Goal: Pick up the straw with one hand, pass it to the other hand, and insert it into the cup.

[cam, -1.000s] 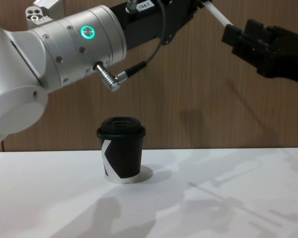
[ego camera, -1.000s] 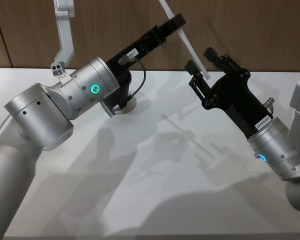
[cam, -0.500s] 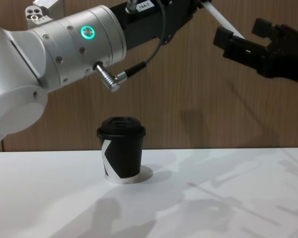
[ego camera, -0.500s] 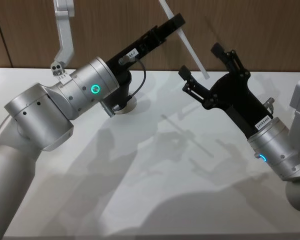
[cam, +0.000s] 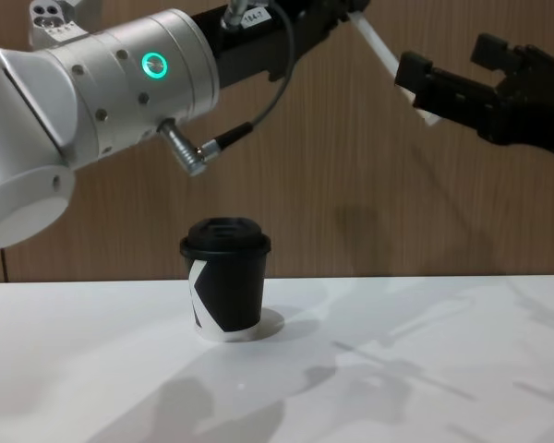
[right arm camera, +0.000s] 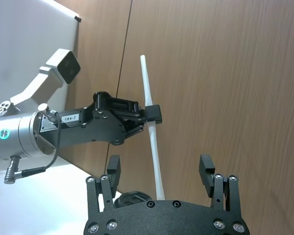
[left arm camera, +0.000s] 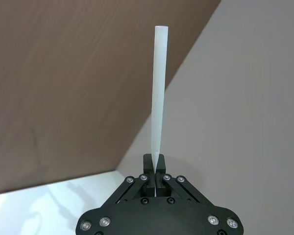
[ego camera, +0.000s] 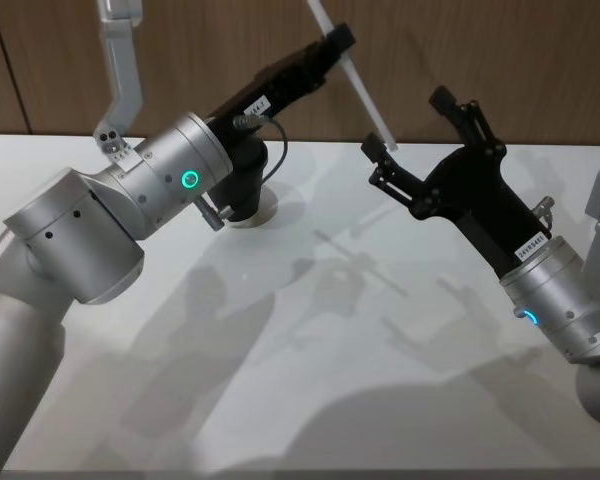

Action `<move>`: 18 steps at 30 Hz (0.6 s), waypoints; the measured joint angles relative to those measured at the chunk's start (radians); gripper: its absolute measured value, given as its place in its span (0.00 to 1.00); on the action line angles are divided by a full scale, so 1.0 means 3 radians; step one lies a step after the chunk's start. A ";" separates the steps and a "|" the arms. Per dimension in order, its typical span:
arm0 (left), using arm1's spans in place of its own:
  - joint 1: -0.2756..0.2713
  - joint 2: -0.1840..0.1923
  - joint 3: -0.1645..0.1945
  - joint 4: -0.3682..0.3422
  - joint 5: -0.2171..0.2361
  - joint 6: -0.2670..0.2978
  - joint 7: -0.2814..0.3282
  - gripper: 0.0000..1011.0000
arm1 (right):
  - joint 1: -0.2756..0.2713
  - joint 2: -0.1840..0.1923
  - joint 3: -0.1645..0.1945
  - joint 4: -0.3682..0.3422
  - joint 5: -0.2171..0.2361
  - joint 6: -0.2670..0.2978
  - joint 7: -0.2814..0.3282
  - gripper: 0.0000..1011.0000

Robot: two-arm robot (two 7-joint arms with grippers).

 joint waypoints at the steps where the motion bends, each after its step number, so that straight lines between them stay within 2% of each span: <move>1: 0.0005 0.0016 0.0006 -0.0017 0.0045 -0.0041 0.0024 0.01 | 0.0000 0.0000 0.0000 0.0000 0.0000 0.0000 0.0000 0.99; 8: 0.0024 0.0098 0.0036 -0.0100 0.0302 -0.0248 0.0146 0.01 | 0.0000 0.0000 0.0000 0.0000 0.0000 0.0000 0.0000 0.99; 11: 0.0033 0.0151 0.0054 -0.0151 0.0447 -0.0344 0.0213 0.01 | 0.0000 0.0000 0.0000 0.0000 0.0000 0.0000 0.0000 0.99; 13: 0.0044 0.0206 0.0067 -0.0205 0.0602 -0.0428 0.0291 0.01 | 0.0000 0.0000 0.0000 0.0000 0.0000 0.0000 0.0000 0.99; 14: 0.0044 0.0206 0.0067 -0.0205 0.0602 -0.0428 0.0291 0.01 | 0.0000 0.0000 0.0000 0.0000 0.0000 0.0000 0.0000 0.99; 16: 0.0059 0.0266 0.0080 -0.0267 0.0762 -0.0497 0.0370 0.01 | 0.0000 0.0000 0.0000 0.0000 0.0000 0.0000 0.0000 0.99; 18: 0.0067 0.0299 0.0086 -0.0302 0.0839 -0.0525 0.0411 0.01 | 0.0000 0.0000 0.0000 0.0000 0.0000 0.0000 0.0000 0.99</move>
